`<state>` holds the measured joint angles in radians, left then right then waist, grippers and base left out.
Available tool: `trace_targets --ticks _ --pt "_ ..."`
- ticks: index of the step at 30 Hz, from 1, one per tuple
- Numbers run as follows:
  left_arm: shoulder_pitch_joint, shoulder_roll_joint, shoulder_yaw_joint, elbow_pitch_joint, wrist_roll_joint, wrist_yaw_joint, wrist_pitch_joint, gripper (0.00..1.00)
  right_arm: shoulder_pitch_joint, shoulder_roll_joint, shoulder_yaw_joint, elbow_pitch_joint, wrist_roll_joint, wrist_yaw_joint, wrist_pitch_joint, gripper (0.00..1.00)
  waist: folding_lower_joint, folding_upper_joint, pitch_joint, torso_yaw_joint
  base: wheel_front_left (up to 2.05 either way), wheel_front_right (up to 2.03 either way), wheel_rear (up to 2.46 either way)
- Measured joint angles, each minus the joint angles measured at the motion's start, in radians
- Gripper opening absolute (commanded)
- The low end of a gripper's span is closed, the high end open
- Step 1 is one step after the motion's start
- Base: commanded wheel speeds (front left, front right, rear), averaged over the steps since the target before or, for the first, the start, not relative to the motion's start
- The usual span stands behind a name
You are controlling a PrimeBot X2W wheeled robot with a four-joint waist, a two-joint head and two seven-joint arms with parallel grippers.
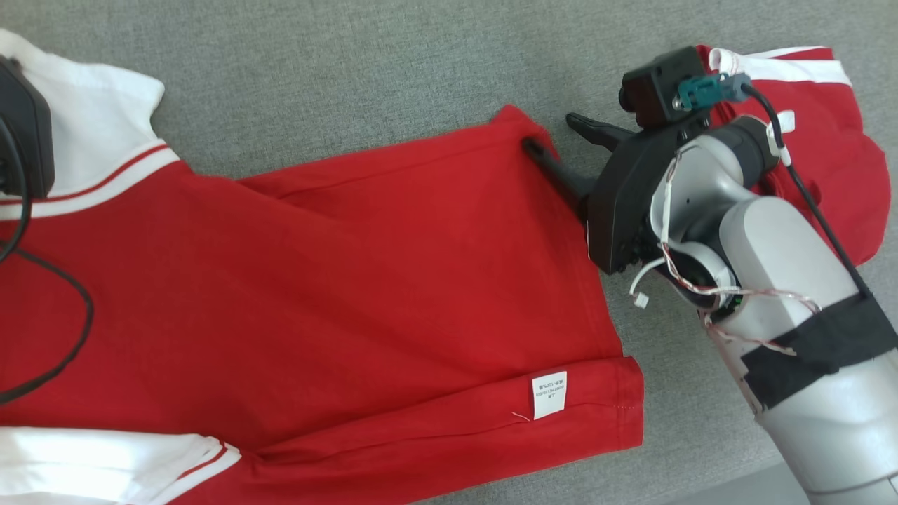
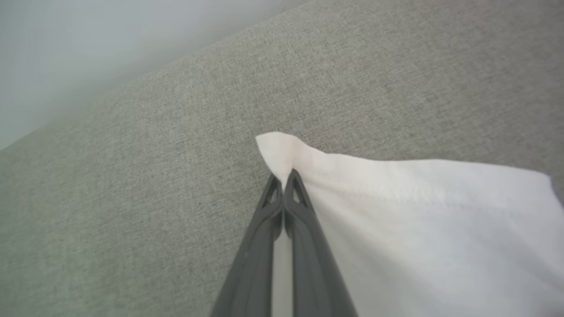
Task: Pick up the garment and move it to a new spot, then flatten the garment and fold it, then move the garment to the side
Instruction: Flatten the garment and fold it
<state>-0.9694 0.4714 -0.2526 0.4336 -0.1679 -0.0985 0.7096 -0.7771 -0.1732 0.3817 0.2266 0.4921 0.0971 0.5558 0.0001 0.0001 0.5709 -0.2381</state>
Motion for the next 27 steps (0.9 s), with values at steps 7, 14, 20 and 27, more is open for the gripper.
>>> trace_targets --ticks 7,14,20,27 --pt "-0.015 0.000 -0.003 0.000 -0.002 -0.008 -0.001 0.00 -0.046 0.007 0.008 0.039 0.017 0.009 0.021 0.36 0.0000 0.0000 0.013 0.007 0.00 0.00 0.00" --pt "-0.022 0.000 -0.005 0.001 -0.019 -0.008 -0.010 0.00 -0.060 0.006 0.014 0.047 0.026 0.014 0.018 0.00 -0.0001 0.0000 0.019 0.014 0.00 0.00 0.00" --pt "-0.024 -0.026 0.012 0.006 -0.037 0.004 -0.077 0.00 -0.069 0.001 0.009 0.059 0.026 0.017 -0.020 0.00 0.0000 0.0000 0.011 0.021 0.00 0.00 0.00" --pt "0.027 -0.118 0.075 -0.053 -0.061 0.109 -0.238 0.00 0.022 -0.041 -0.016 0.053 0.026 0.017 -0.085 0.00 -0.0001 0.0000 -0.021 0.043 0.00 0.00 0.00"
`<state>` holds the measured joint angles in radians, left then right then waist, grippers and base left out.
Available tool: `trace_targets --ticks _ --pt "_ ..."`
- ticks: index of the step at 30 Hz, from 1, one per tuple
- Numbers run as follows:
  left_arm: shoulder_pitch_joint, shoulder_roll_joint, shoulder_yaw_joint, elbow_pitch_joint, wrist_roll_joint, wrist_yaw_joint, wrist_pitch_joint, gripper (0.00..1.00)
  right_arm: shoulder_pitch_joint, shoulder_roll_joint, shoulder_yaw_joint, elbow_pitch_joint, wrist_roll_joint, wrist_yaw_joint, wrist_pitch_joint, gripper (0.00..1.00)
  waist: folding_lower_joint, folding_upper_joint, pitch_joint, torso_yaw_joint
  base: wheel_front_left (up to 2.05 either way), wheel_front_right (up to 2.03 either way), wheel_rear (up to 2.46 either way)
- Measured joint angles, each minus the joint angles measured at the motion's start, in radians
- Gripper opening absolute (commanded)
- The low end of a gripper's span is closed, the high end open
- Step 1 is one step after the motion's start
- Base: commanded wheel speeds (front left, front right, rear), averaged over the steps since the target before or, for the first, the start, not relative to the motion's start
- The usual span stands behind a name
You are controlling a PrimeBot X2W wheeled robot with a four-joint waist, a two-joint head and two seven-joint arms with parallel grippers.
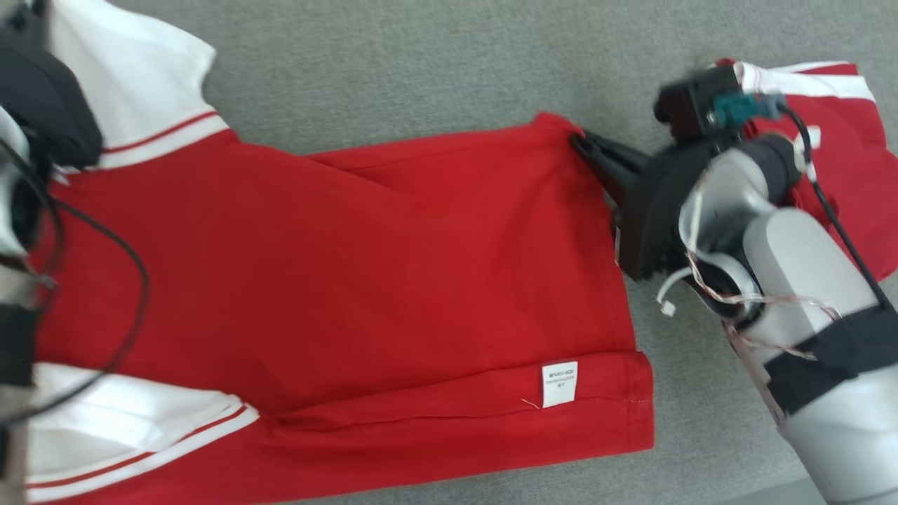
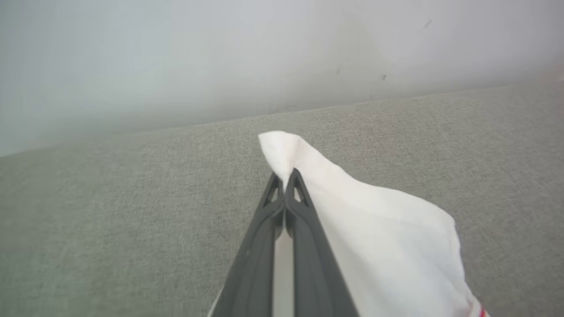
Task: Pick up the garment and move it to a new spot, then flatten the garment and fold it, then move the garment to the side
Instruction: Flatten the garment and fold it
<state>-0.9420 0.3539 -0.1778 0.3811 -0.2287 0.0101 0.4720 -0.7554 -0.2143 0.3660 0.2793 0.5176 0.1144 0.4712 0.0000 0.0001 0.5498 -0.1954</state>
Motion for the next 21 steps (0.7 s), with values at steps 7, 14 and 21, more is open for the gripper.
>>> trace_targets --ticks 7,14,21 --pt "0.166 -0.074 -0.001 -0.062 0.002 0.067 -0.151 0.00 0.081 -0.044 -0.024 -0.035 -0.021 -0.001 -0.073 0.00 -0.0001 -0.0001 -0.038 0.047 0.00 0.00 0.00" --pt "0.279 -0.109 -0.012 -0.140 0.025 0.088 -0.308 0.00 0.136 -0.067 -0.047 -0.099 -0.065 -0.028 -0.170 0.00 -0.0001 -0.0002 -0.081 0.105 0.00 0.00 0.00" --pt "0.377 -0.138 0.002 -0.207 0.026 0.095 -0.433 0.00 0.215 -0.073 -0.059 -0.143 -0.108 -0.065 -0.260 0.00 -0.0001 -0.0002 -0.128 0.145 0.00 0.00 0.00"
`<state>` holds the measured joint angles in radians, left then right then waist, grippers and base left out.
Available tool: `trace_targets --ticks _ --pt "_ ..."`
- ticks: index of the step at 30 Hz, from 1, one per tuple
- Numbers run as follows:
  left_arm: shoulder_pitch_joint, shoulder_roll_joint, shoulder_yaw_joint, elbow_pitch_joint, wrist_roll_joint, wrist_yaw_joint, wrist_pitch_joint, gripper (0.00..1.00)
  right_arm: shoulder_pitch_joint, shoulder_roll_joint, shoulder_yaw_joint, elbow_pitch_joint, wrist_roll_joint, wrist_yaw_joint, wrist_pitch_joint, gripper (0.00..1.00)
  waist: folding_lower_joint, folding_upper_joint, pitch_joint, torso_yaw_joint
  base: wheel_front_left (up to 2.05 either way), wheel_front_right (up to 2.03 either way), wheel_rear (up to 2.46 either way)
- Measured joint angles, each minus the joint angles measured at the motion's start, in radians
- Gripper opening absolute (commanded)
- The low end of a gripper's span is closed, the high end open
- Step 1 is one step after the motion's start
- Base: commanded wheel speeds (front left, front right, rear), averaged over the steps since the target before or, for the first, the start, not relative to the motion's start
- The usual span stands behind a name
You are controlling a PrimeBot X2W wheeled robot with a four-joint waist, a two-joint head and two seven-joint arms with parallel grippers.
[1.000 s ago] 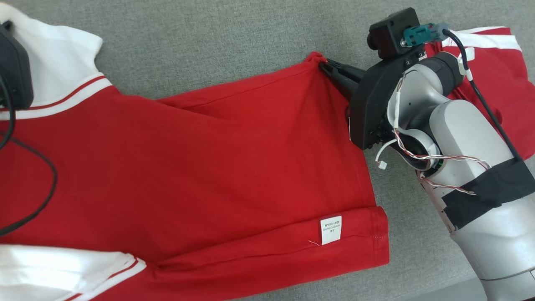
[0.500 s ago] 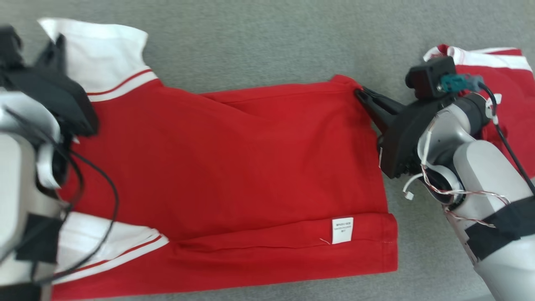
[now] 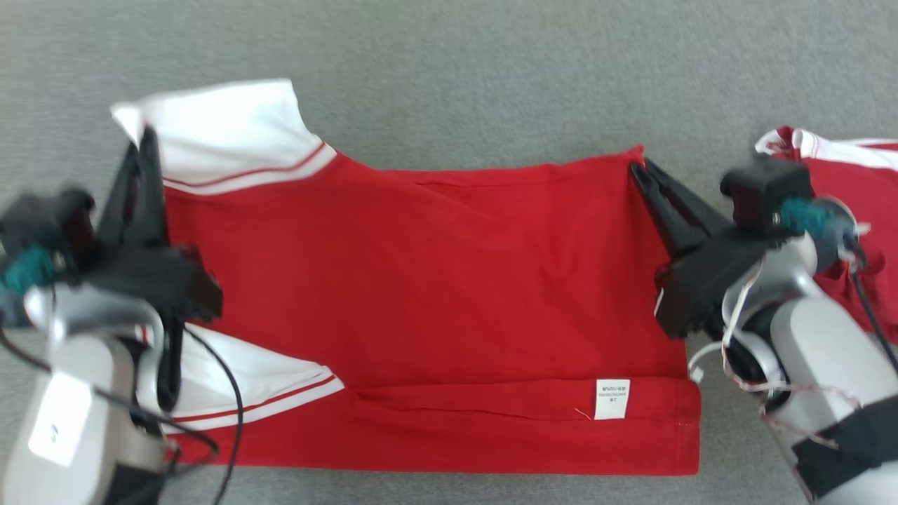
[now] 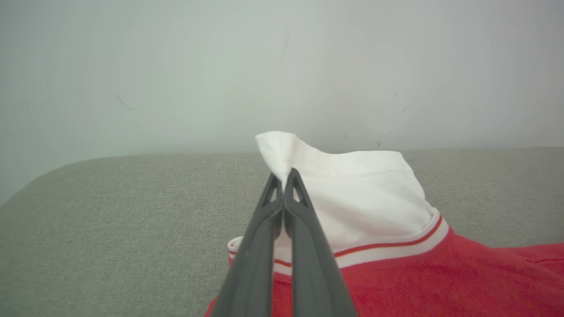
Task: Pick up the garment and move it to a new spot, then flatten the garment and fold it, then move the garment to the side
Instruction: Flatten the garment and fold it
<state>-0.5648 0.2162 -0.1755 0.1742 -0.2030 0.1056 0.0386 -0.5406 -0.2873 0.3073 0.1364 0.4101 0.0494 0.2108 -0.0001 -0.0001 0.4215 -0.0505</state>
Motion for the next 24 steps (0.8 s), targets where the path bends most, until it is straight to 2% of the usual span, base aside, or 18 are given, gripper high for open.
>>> trace_targets --ticks 9,24 --pt "0.205 -0.035 0.003 -0.058 -0.011 0.008 -0.149 0.00 0.158 0.001 -0.021 -0.053 -0.045 -0.073 -0.127 0.00 0.0000 0.0000 -0.081 0.057 0.00 0.00 0.00" --pt "0.389 -0.070 -0.006 -0.040 -0.027 0.008 -0.217 0.00 0.318 -0.004 -0.020 -0.062 -0.060 -0.111 -0.168 0.00 0.0000 -0.0001 -0.164 0.073 0.00 0.00 0.00"
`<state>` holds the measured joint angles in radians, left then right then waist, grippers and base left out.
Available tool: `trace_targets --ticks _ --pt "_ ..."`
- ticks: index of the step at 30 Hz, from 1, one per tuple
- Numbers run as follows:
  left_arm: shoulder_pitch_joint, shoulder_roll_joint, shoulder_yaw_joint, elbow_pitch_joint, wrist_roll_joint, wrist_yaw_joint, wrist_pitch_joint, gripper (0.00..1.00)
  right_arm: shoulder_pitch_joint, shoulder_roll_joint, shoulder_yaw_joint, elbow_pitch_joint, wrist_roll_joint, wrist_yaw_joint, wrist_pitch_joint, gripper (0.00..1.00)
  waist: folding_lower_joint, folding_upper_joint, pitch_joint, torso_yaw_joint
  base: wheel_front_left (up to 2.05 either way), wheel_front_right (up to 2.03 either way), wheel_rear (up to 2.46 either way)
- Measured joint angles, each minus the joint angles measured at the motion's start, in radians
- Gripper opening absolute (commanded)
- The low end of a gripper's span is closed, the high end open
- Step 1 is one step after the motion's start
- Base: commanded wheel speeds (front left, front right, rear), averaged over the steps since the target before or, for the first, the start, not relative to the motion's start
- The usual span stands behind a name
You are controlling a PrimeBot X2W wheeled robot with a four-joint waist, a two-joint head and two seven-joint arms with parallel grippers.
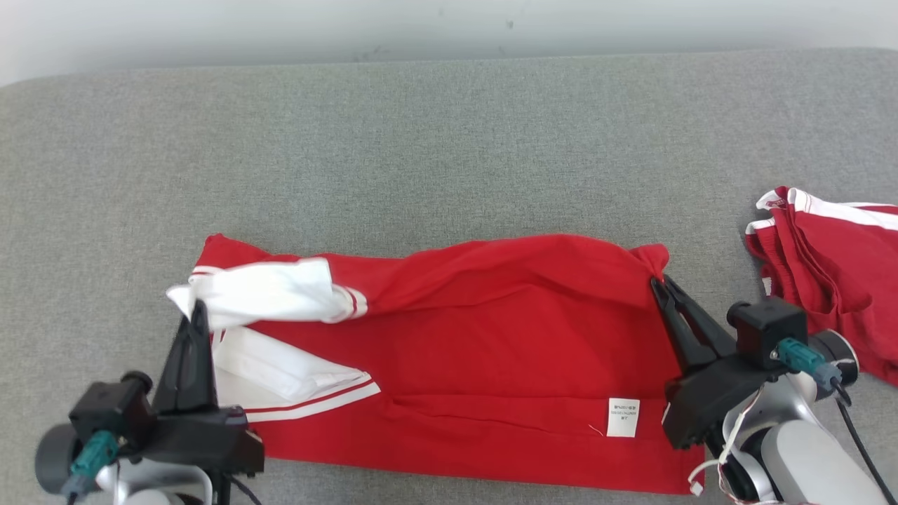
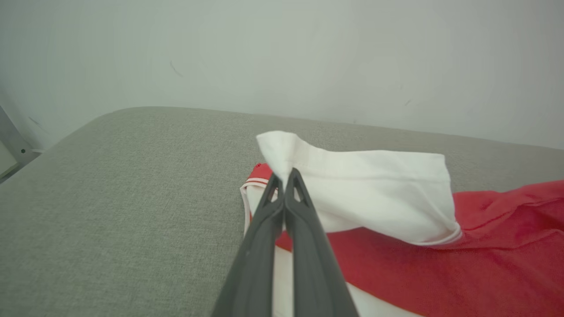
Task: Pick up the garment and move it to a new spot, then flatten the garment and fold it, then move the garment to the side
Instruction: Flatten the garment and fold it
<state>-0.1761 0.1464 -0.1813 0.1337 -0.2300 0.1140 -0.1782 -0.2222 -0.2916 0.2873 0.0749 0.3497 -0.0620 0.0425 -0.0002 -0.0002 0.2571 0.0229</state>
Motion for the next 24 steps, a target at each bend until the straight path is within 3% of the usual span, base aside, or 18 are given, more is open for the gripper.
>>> trace_targets --ticks 24 --pt "0.076 -0.050 0.016 0.037 -0.056 0.001 -0.026 0.00 0.098 -0.046 0.009 0.015 -0.018 -0.018 0.090 0.00 0.0001 0.0002 -0.013 0.009 0.00 0.00 0.00"
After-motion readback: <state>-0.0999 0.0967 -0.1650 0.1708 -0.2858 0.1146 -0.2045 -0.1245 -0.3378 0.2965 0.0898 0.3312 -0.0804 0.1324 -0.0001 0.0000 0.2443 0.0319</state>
